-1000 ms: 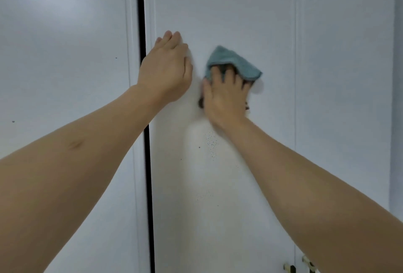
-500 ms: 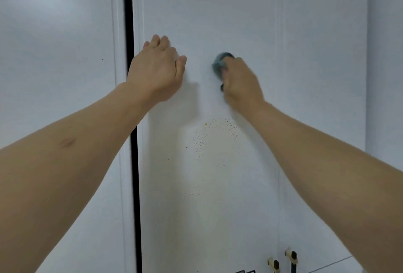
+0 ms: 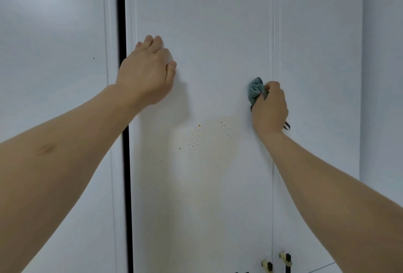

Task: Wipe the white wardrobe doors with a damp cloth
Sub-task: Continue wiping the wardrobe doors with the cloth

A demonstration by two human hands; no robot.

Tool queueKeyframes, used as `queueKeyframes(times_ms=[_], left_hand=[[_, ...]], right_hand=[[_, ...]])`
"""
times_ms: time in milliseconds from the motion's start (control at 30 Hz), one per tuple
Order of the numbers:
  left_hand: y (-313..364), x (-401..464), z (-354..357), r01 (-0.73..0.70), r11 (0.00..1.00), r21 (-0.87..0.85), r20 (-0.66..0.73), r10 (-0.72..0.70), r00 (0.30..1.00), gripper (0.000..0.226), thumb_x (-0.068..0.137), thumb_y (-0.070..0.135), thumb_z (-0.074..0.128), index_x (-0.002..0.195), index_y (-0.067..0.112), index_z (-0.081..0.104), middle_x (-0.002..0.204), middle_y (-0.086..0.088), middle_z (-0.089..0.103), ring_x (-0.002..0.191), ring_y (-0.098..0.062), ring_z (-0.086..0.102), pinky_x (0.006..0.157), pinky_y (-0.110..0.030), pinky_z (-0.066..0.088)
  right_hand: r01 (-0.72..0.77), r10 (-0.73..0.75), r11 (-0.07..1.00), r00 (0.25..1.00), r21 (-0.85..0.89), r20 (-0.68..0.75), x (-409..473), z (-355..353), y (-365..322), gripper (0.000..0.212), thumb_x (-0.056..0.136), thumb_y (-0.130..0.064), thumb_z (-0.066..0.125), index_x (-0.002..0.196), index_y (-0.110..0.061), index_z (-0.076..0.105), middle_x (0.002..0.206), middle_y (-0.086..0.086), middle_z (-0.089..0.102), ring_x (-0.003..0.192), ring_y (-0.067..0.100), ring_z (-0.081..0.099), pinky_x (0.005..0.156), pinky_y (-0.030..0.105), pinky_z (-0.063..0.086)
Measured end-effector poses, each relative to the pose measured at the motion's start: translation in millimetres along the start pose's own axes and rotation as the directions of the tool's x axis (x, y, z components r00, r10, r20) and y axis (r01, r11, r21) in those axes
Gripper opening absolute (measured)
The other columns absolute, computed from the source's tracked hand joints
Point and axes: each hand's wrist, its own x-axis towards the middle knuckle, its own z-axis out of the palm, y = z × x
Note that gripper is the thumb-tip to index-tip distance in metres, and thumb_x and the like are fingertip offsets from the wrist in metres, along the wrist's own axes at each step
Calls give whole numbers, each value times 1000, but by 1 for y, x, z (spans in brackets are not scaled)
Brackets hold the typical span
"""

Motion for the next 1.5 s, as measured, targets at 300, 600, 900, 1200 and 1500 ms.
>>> queueKeyframes(times_ms=[300, 600, 900, 1200, 1500], left_hand=[[1, -5, -3, -12, 1000, 10, 22, 12, 1000, 46, 95, 33, 24, 95, 3, 58, 111, -15, 51, 110, -34, 45, 97, -48, 41], [10, -8, 0, 13, 996, 89, 115, -24, 993, 40, 82, 11, 44, 114, -10, 53, 146, -30, 37, 138, -46, 31, 117, -57, 25], [11, -31, 1, 24, 991, 133, 120, -40, 992, 65, 79, 8, 50, 142, -5, 39, 160, -25, 23, 150, -42, 15, 123, -55, 14], [-2, -54, -7, 72, 997, 14, 6, -72, 997, 60, 77, 5, 59, 137, 3, 53, 147, -16, 48, 128, -43, 46, 102, -51, 40], [-7, -74, 3, -109, 990, -87, -64, 103, 993, 38, 77, -1, 53, 113, -4, 66, 114, -17, 67, 104, -37, 61, 92, -46, 49]], right_hand=[[93, -109, 991, 976, 92, 186, -73, 11, -47, 62, 87, -23, 61, 146, -14, 45, 130, 8, 49, 106, 26, 58, 89, 30, 43], [224, -239, 960, 968, 170, 78, -23, -21, -41, 47, 88, -4, 52, 132, -22, 54, 119, 3, 50, 90, 10, 47, 81, 27, 43], [10, -4, 999, 980, -30, 200, -22, -8, 27, 52, 99, -20, 53, 150, -19, 45, 143, 13, 46, 123, 27, 51, 98, 33, 39], [70, -177, 956, 913, 285, 368, -98, 11, -73, 72, 83, -12, 67, 147, -22, 35, 112, -9, 57, 96, 18, 60, 83, 32, 47], [373, -519, 854, 657, 362, 548, -145, 39, -147, 69, 77, -11, 73, 138, -15, 42, 108, -1, 46, 90, 21, 56, 76, 34, 52]])
